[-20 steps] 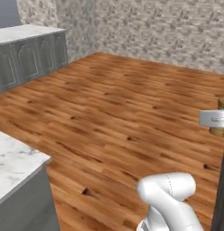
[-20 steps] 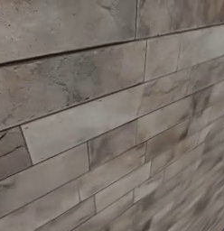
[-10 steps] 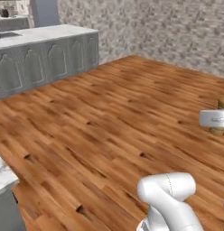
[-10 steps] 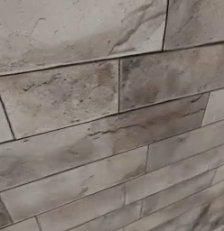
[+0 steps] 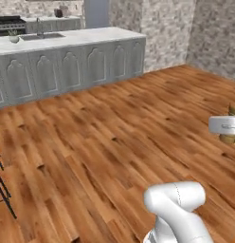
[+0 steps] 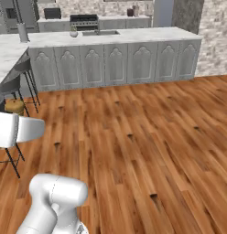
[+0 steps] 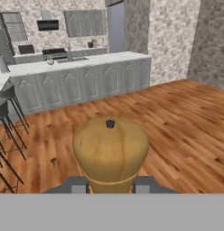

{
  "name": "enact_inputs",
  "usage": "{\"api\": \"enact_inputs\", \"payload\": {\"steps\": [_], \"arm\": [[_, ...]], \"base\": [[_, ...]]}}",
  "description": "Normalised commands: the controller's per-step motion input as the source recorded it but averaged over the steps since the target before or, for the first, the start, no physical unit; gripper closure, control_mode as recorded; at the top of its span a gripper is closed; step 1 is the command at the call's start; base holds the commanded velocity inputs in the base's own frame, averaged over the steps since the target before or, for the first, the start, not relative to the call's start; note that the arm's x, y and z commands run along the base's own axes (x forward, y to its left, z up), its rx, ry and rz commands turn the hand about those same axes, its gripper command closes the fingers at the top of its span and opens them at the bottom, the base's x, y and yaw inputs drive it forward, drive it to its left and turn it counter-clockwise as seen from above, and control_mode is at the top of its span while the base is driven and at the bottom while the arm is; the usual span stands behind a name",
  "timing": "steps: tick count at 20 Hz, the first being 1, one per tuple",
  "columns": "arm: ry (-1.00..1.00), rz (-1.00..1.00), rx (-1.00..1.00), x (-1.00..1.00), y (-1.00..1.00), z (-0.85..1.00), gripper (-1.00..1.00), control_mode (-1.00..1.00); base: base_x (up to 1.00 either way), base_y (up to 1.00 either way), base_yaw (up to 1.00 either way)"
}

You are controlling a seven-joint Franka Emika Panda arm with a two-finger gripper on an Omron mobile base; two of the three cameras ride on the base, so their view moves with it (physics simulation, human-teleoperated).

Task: Retrieve the shaker from the cabinet and place it next the steak on a plate on the dining table.

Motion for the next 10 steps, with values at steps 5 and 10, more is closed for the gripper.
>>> {"api": "enact_inputs", "payload": {"steps": [5, 10], "arm": [[0.00, 0.00, 0.00, 0.00, 0.00, 0.00, 1.00, 1.00], [0.00, 0.00, 0.00, 0.00, 0.00, 0.00, 1.00, 1.00]], "base": [[1.00, -0.46, 0.55], [1.00, -0.39, 0.57]]}}
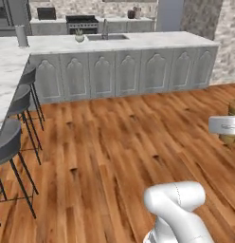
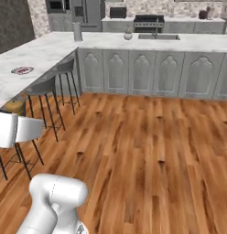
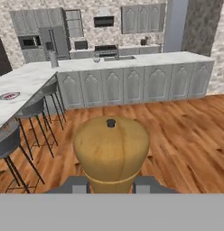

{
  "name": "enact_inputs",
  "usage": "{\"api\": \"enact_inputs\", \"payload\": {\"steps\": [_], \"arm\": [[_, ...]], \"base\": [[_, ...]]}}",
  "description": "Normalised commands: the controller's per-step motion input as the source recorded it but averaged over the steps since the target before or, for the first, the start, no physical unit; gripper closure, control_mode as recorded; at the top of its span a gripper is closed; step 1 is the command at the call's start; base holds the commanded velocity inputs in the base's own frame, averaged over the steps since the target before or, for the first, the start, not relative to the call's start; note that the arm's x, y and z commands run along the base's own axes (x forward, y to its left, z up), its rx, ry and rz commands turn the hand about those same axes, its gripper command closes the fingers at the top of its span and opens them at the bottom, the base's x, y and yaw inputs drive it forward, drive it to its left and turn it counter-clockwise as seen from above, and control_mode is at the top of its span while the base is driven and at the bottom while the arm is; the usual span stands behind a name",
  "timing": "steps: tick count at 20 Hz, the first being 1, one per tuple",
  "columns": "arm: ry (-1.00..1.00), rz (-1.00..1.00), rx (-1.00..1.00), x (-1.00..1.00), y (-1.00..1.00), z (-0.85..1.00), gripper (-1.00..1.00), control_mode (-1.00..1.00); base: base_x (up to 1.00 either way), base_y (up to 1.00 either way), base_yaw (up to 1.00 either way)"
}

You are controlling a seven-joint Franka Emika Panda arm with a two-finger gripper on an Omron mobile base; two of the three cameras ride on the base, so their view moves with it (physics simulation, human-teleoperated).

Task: Retrieve the shaker from the cabinet and place it next the steak on a plate on the dining table.

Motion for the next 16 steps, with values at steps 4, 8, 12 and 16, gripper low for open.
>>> {"api": "enact_inputs", "payload": {"steps": [4, 8, 12, 16], "arm": [[0.00, 0.00, 0.00, 0.00, 0.00, 0.00, 1.00, 1.00], [0.00, 0.00, 0.00, 0.00, 0.00, 0.00, 1.00, 1.00], [0.00, 0.00, 0.00, 0.00, 0.00, 0.00, 1.00, 1.00], [0.00, 0.00, 0.00, 0.00, 0.00, 0.00, 1.00, 1.00]], "base": [[1.00, -0.42, 0.51], [1.00, -0.60, 0.38], [1.00, -0.64, 0.34], [1.00, -0.67, 0.34]]}}
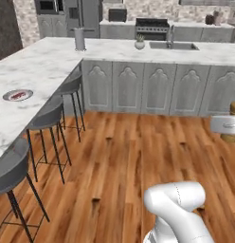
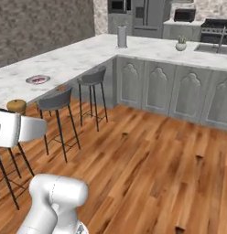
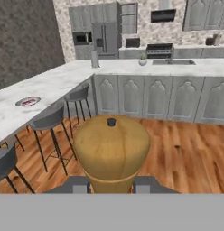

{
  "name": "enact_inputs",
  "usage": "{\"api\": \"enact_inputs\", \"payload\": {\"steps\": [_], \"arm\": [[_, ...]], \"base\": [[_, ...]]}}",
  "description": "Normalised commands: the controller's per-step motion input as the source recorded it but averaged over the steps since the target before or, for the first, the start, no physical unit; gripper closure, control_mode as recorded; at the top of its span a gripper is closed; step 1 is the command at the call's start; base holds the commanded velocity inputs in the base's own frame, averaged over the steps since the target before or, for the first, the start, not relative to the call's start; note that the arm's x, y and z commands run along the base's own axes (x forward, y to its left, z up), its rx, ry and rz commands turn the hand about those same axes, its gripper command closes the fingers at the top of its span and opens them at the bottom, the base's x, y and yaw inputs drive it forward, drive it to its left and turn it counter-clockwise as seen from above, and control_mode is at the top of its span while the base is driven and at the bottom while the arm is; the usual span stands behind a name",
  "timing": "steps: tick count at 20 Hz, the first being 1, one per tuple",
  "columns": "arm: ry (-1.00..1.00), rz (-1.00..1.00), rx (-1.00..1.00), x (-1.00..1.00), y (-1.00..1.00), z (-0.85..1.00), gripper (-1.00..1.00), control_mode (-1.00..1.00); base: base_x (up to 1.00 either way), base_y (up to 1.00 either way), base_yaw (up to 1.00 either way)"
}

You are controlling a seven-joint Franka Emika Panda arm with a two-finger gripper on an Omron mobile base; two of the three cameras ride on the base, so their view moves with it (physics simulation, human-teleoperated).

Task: Retrieve the shaker from the cabinet and place it next the steak on a plate on the dining table.

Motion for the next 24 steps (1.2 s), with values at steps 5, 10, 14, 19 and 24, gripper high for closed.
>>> {"api": "enact_inputs", "payload": {"steps": [5, 10, 14, 19, 24], "arm": [[0.00, 0.00, 0.00, 0.00, 0.00, 0.00, 1.00, 1.00], [0.00, 0.00, 0.00, 0.00, 0.00, 0.00, 1.00, 1.00], [0.00, 0.00, 0.00, 0.00, 0.00, 0.00, 1.00, 1.00], [0.00, 0.00, 0.00, 0.00, 0.00, 0.00, 1.00, 1.00], [0.00, 0.00, 0.00, 0.00, 0.00, 0.00, 1.00, 1.00]], "base": [[1.00, -0.55, 0.39], [1.00, -0.48, 0.50], [0.90, -0.57, 0.61], [0.70, -0.71, 0.60], [0.67, -0.84, 0.51]]}}
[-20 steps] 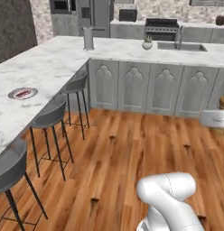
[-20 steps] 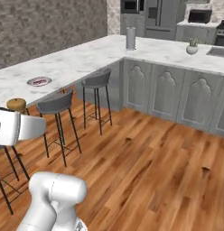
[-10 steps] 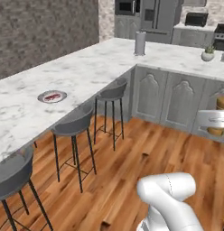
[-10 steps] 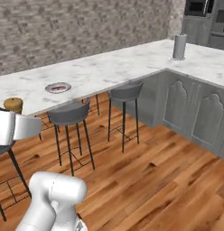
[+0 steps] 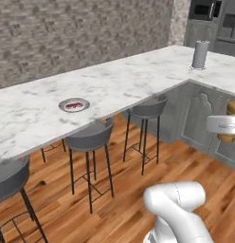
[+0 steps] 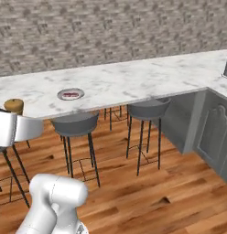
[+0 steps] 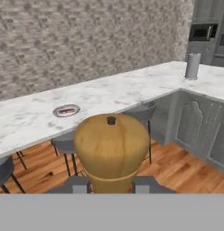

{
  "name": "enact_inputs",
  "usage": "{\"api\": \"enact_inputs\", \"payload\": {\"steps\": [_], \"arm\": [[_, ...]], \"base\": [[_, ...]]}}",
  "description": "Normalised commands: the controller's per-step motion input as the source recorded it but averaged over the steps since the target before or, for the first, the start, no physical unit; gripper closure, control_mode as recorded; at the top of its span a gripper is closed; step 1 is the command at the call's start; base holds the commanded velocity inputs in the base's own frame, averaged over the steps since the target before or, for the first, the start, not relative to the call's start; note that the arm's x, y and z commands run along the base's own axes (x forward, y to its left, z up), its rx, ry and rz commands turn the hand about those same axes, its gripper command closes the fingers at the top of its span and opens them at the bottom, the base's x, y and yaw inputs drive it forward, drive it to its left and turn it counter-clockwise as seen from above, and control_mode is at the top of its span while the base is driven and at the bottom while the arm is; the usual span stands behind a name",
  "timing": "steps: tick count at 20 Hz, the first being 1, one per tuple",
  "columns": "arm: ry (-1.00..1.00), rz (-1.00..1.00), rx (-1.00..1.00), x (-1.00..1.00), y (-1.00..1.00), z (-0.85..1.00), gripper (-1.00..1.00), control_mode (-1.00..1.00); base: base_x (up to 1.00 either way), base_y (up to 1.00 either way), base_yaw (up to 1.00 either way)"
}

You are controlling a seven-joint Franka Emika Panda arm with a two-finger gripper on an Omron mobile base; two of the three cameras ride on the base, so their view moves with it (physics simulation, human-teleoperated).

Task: Retrieve the shaker from the cabinet and place it next the steak on a plate on the dining table.

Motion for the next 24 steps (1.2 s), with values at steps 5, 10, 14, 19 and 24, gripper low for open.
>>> {"api": "enact_inputs", "payload": {"steps": [5, 10, 14, 19, 24], "arm": [[0.00, 0.00, 0.00, 0.00, 0.00, 0.00, 1.00, 1.00], [0.00, 0.00, 0.00, 0.00, 0.00, 0.00, 1.00, 1.00], [0.00, 0.00, 0.00, 0.00, 0.00, 0.00, 1.00, 1.00], [0.00, 0.00, 0.00, 0.00, 0.00, 0.00, 1.00, 1.00], [0.00, 0.00, 0.00, 0.00, 0.00, 0.00, 1.00, 1.00]], "base": [[0.91, -0.81, 0.44], [0.93, -0.39, 0.37], [0.86, 0.02, 0.29], [0.91, 0.03, 0.34], [0.70, 0.00, 0.40]]}}
